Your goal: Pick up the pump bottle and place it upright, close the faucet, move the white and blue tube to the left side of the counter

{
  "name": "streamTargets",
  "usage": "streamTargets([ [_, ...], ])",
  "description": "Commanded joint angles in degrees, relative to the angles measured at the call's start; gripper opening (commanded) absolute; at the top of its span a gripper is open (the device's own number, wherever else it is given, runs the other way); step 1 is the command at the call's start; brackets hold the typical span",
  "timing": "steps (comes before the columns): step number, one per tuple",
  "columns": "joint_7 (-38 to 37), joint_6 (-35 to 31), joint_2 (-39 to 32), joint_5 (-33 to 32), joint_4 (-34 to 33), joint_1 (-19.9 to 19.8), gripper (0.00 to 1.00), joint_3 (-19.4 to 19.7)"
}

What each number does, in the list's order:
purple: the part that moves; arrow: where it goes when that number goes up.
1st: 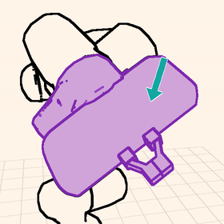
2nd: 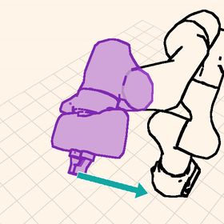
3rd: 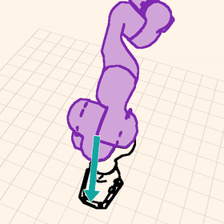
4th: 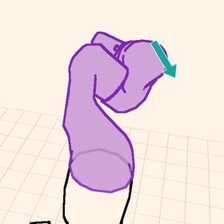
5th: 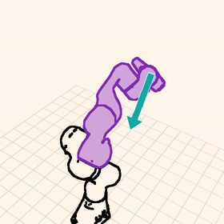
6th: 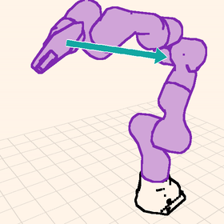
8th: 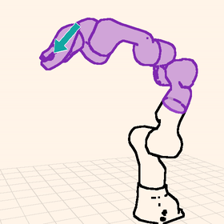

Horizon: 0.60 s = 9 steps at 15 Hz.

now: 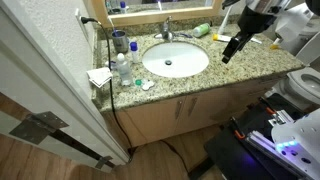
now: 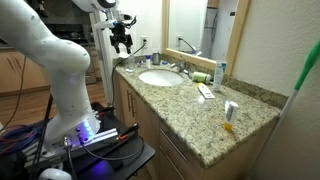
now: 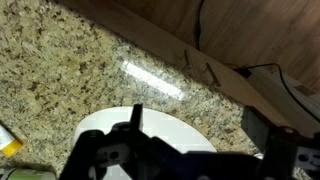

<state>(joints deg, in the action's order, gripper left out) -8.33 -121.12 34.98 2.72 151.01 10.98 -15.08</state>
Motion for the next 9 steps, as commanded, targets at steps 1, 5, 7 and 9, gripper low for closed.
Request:
streamTargets([
  [1,-0.3,0.1,-0.1,-0.4,-0.1,0.6,1.0,0.5],
  [5,-5.7,0.5,-6.4,0.5,-4.3,-3.5,1.0,2.5],
  [7,-5.9,-0.1,-8.6,0.5,-6.4,-6.3,1.0,6.2],
  [9,-5.6,0.5,-10.9,0.8,-9.6,-9.2,1.0,10.2],
])
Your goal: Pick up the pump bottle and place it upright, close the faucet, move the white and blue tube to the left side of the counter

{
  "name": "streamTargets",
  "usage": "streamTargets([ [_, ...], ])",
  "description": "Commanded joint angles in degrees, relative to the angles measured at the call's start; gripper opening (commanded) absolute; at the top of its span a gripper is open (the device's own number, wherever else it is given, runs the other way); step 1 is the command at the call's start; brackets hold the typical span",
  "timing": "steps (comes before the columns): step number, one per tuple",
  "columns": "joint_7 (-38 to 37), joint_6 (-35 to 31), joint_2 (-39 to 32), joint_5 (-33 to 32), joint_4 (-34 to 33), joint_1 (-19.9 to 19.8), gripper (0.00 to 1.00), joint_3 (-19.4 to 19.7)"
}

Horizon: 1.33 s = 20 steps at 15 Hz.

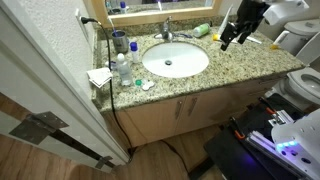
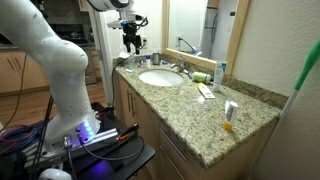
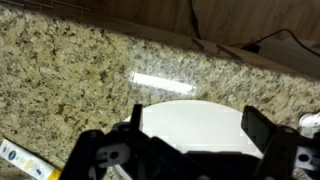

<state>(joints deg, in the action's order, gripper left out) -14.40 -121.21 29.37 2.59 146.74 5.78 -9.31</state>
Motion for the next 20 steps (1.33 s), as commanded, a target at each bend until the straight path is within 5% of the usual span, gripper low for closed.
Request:
streamTargets([
  [1,0.1,1.6,-6.2,1.9,-7.2,-4.9,1.0,6.0],
  [2,0.2,0.2,-2.7,0.5,-3.1,-3.4,1.0,3.9],
  [7,-2.2,1.1,-6.2,0.3,-5.7,-4.7,1.0,3.9],
  [14,-4.4,1.9,-20.0,11.9,-20.0,-9.5,1.0,13.6],
  [15,-4.0,0.1,-15.4,9.0,-14.8,-8.8,1.0,12.0],
  [20,-6.3,0.4,-18.6,8.1,-16.9,-9.5,1.0,11.7],
])
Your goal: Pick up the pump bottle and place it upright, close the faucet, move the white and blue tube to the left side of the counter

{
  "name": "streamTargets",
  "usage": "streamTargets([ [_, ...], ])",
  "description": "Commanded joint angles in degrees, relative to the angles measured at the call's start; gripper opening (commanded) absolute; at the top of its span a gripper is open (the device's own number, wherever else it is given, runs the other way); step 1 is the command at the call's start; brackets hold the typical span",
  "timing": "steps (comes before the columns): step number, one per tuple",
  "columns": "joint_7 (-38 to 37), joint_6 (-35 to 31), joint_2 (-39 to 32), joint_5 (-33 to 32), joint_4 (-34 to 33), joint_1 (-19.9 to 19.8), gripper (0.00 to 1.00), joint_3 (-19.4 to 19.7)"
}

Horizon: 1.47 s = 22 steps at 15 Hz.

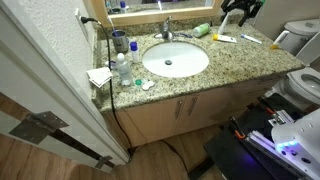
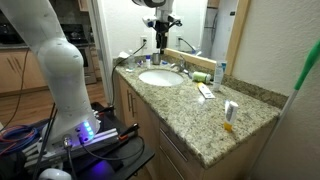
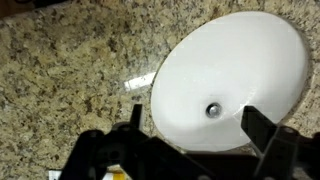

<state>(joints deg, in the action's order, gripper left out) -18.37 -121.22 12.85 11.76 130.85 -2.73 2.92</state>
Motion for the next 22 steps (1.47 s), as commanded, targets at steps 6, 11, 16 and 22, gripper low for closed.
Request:
streamTargets([
  [6,-11.7,-0.4,-17.3,6.3,-15.2,-4.1,1.0,3.9],
  [11,-14.1,-0.7,-19.1,7.9,-18.3,-4.5,1.0,5.3],
  [16,-23.5,-6.3,-26.1,3.4,-23.3,-4.1,1.0,6.1],
  [22,-33.3,-12.8,-35.5,5.9,-34.6,-4.3,1.0,6.3],
])
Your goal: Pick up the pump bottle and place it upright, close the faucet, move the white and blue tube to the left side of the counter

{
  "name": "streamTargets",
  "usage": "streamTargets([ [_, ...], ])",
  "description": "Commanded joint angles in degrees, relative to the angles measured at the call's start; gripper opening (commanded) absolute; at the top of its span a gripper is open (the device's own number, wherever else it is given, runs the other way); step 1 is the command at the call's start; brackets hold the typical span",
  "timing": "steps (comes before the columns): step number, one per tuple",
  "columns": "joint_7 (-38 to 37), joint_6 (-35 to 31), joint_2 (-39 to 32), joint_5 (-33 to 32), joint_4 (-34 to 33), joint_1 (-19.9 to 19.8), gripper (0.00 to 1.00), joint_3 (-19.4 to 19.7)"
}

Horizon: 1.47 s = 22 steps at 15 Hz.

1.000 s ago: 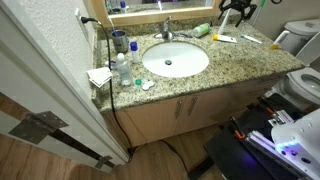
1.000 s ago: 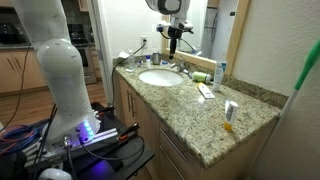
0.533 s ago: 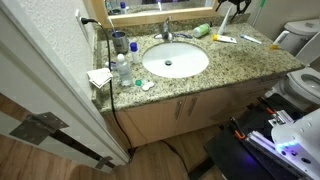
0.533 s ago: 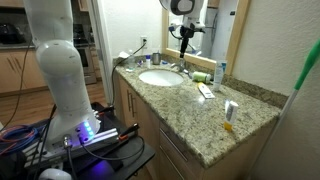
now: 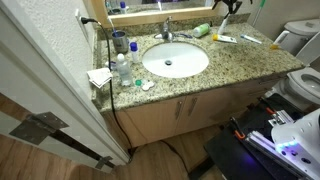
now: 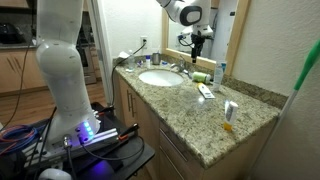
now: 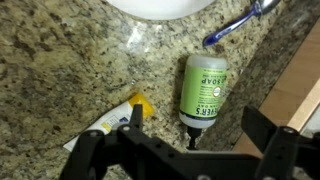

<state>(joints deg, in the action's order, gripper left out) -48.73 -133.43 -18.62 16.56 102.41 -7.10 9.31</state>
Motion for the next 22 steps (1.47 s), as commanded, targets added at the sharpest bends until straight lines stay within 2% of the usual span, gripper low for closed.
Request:
streamTargets([
  [1,-2.8,-1.0,-3.3,1.7,-5.9,0.0,1.0,-0.4],
  [2,-2.0,-0.4,-2.7,0.3,-3.9,0.0,1.0,-0.1],
  [4,-2.5,-0.6,-3.1,0.7,-5.3,0.1,1.0,-0.3],
  [5,-3.4,1.0,-4.3,-1.2,-6.1,0.4,1.0,0.5],
  [11,-1.5,6.8,-15.7,-0.4,-16.8,-3.0,1.0,0.2],
  [16,-3.0,6.5,-23.4,-1.6,-25.8,-2.9,1.0,0.2],
  [22,-5.8,4.6,-30.4,-5.0,-33.0,-1.2,1.0,1.3],
])
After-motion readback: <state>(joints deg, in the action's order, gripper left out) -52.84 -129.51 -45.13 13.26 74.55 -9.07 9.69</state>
